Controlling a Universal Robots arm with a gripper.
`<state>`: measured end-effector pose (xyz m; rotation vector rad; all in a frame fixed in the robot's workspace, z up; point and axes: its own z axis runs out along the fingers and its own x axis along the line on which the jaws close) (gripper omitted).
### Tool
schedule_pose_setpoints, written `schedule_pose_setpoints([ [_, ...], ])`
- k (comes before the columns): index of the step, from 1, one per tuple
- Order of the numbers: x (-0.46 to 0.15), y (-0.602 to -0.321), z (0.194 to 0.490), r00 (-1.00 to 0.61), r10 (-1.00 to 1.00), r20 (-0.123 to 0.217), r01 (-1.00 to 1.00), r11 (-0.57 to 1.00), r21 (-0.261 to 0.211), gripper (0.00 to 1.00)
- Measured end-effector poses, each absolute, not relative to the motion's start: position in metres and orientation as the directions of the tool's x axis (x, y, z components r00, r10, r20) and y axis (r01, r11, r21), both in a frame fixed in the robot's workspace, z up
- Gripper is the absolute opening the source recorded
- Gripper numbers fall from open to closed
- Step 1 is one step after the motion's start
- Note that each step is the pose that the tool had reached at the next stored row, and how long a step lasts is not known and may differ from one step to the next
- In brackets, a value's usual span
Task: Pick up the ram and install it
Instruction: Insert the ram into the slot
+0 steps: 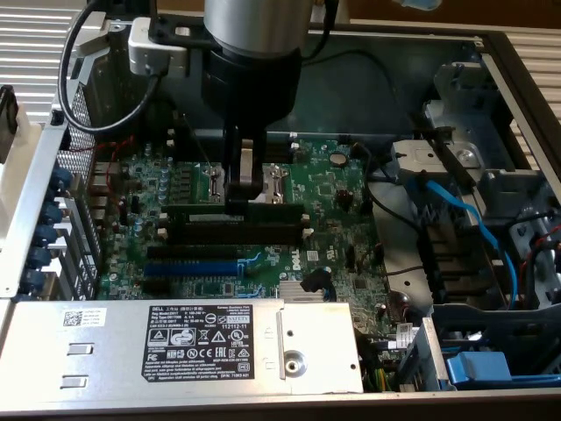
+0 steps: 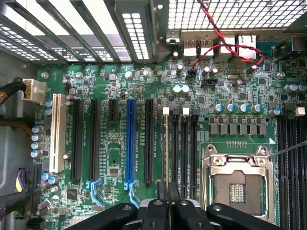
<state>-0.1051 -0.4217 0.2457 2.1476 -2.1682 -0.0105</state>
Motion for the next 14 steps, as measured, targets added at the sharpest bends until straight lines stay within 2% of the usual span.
schedule_pose_setpoints([
  [14,-0.1064,-0.4218,0.2428,-0.006,-0.998,0.062,-0.998,0.010,0.056,0.12],
])
